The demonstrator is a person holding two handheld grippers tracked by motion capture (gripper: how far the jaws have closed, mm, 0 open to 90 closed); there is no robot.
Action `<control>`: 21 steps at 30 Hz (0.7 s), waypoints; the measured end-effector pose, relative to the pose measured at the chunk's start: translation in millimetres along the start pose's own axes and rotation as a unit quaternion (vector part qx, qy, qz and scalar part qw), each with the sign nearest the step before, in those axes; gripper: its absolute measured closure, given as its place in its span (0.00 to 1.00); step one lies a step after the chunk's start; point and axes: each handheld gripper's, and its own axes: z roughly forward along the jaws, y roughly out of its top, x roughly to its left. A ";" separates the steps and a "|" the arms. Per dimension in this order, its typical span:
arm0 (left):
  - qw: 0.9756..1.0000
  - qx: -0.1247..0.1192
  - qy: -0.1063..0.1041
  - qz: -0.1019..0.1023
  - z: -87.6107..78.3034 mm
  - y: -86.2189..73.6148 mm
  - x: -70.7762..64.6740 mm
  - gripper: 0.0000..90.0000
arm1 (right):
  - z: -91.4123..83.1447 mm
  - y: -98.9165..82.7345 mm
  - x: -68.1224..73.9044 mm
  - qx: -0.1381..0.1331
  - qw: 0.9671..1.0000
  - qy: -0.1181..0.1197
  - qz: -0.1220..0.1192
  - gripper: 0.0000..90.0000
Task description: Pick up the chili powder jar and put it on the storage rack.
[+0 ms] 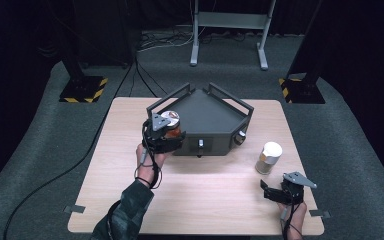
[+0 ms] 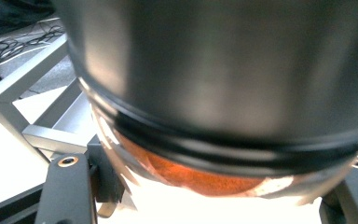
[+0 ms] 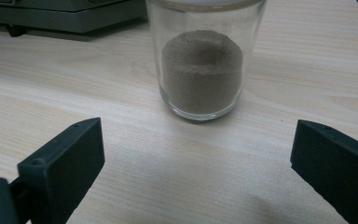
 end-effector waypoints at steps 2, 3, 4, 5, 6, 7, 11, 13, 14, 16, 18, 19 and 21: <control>1.000 0.000 0.002 0.000 1.8 2.1 0.8 0.35 | 0.1 0.2 -0.2 0.001 1.000 0.000 0.000 0.02; 1.000 0.000 0.002 0.001 2.7 3.2 1.4 0.35 | 0.2 0.3 -0.2 0.001 1.000 0.000 0.000 0.02; 1.000 0.001 0.003 0.002 3.7 4.3 1.4 0.35 | 0.1 0.2 -0.2 0.000 1.000 0.001 0.000 0.02; 1.000 0.001 0.004 0.002 4.9 5.3 1.8 0.35 | 0.0 0.1 -0.2 0.000 1.000 0.000 0.000 0.02; 1.000 0.001 0.005 0.003 6.1 6.4 2.1 0.35 | 0.0 0.0 -0.2 0.000 1.000 0.000 0.000 0.02; 1.000 0.002 0.006 0.004 7.4 7.5 2.4 0.35 | 0.1 0.1 -0.2 0.000 1.000 0.000 0.000 0.02; 1.000 0.005 0.010 0.005 12.8 11.0 4.3 0.35 | 0.1 0.1 0.0 0.000 1.000 0.000 0.000 0.02; 1.000 0.007 0.012 0.004 15.6 12.3 5.5 0.35 | 0.3 0.6 -0.2 0.002 1.000 0.001 -0.001 0.02; 1.000 0.008 0.014 0.006 17.1 13.0 5.8 0.35 | 0.3 0.6 -0.3 0.002 1.000 0.001 -0.001 0.02; 1.000 0.010 0.015 0.003 20.1 14.1 7.5 0.35 | 0.2 0.5 -0.2 0.001 1.000 0.001 -0.001 0.02; 1.000 0.012 0.018 0.004 23.1 15.4 8.4 0.35 | 0.2 0.6 -0.3 0.001 1.000 0.001 0.000 0.02; 1.000 0.013 0.019 0.004 24.6 16.1 8.8 0.35 | 0.3 0.6 -0.5 0.002 1.000 0.001 0.000 0.02; 1.000 0.015 0.022 0.005 27.5 17.7 9.6 0.35 | 0.2 0.3 -0.4 0.001 1.000 0.001 -0.001 0.02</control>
